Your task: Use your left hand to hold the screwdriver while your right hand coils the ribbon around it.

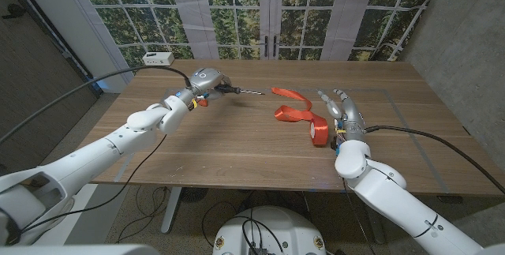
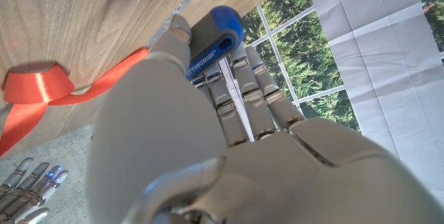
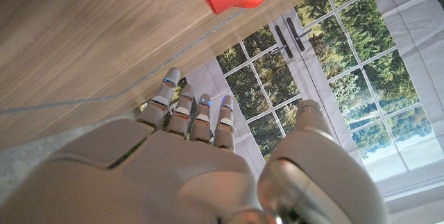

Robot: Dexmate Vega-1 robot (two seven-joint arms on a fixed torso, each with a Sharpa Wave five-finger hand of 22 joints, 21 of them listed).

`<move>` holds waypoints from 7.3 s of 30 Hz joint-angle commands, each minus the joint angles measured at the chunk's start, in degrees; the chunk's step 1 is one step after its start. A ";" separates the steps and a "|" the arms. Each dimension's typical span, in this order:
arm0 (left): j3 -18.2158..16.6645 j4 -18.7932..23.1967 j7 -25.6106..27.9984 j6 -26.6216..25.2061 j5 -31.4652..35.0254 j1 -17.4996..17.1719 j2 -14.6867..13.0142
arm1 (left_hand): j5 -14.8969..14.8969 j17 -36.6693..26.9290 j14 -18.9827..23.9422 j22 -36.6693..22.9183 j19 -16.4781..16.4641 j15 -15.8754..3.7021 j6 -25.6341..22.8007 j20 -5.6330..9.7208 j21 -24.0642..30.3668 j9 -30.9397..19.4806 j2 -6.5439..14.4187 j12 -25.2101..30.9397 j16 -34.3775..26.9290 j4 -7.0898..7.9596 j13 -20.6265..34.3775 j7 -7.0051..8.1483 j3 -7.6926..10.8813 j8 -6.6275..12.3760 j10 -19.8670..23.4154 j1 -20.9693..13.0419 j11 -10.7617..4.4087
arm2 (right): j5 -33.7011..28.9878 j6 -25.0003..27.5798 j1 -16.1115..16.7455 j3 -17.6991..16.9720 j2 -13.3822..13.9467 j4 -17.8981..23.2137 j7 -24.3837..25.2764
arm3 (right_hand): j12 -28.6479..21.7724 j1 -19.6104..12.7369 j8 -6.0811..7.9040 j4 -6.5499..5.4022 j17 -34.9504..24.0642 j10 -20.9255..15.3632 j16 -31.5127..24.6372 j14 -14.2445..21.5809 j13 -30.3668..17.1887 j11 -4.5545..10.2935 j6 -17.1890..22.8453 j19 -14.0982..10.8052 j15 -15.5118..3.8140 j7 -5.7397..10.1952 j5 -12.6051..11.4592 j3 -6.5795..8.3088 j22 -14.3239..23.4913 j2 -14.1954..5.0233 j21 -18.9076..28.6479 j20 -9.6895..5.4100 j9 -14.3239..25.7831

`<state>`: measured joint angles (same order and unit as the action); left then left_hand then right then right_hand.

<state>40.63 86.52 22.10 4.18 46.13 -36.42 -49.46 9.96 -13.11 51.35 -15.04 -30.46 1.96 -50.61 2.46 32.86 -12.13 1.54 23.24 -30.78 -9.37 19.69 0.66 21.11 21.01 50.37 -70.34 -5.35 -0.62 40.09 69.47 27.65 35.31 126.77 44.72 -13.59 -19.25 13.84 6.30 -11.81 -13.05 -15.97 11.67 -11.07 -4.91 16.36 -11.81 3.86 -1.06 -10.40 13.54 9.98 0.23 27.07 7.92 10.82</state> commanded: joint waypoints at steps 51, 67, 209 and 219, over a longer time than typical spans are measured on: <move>-2.30 0.68 3.03 2.60 -1.59 -3.65 -1.97 | 0.20 -12.50 9.57 -0.31 1.67 -15.69 -7.67 -0.01 3.08 -0.16 7.56 -0.33 -0.04 0.55 6.01 2.57 -0.82 0.04 3.52 -7.82 -2.79 | -82.82 39.89 -6.11 17.87 -10.53 1.73 -70.35 | 1.06 -2.59 -1.66 1.21 -0.01 -0.52 0.60 1.30 -0.49 1.17 -0.08 -2.11 -1.14 0.73 -2.08 -1.62 0.33 2.49 -1.44 -0.08 0.39; -2.35 0.88 1.63 2.61 -2.07 -3.86 -2.19 | 0.16 -12.92 9.57 -0.23 2.10 -15.69 -7.70 -0.04 3.93 -0.18 7.58 -0.51 0.16 0.58 6.74 2.58 -0.96 -0.01 3.71 -8.01 -2.58 | -94.71 22.22 3.00 9.35 -24.20 -7.50 -50.60 | -9.84 -17.68 6.64 3.09 -6.26 -26.92 -13.96 32.87 -3.56 2.11 23.67 -19.32 -10.41 0.32 -5.15 1.22 0.83 -4.34 1.84 -4.97 1.64; 2.01 -5.28 -15.71 -3.01 -13.05 7.89 8.70 | 0.46 -17.83 10.43 1.22 2.85 -15.66 -8.11 0.22 12.51 -0.27 7.01 -3.86 0.26 0.08 9.17 -0.28 -2.27 -1.38 5.83 -9.80 -0.77 | -44.40 11.35 -52.77 21.83 -23.94 -25.99 -8.10 | -37.69 -43.76 15.98 -1.04 -51.79 -49.72 -38.88 52.46 -26.67 7.46 43.30 -27.48 -16.21 -2.05 -2.68 -0.16 2.83 -9.63 26.96 -12.16 10.83; 3.06 -7.87 -15.82 -1.73 -14.49 9.57 9.59 | 0.67 -18.24 10.43 1.38 3.04 -15.66 -8.07 0.16 13.07 -0.28 7.06 -3.92 0.24 0.10 9.54 -0.30 -2.31 -1.69 5.89 -9.91 -0.72 | -45.66 9.25 -54.33 22.98 -24.29 -26.00 -8.55 | -37.64 -43.89 15.77 -1.15 -52.54 -49.75 -38.55 52.68 -26.58 7.53 43.47 -27.24 -16.21 -1.94 -2.64 -0.22 2.49 -9.64 27.83 -12.29 10.87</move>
<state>42.37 81.18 7.14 1.26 34.06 -28.72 -41.11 10.21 -21.51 52.49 -13.56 -27.55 1.62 -53.50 2.76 45.46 -12.15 0.32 19.24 -30.14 -9.14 27.99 0.20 18.50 19.04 53.76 -71.56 -4.19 -45.15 51.08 17.77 49.02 11.57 101.00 36.60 -50.62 -51.14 29.62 5.52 -64.08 -59.57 -54.62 60.32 -20.59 -0.10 57.87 -39.08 -6.77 -3.26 -13.30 13.20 12.50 2.24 54.30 -3.67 17.26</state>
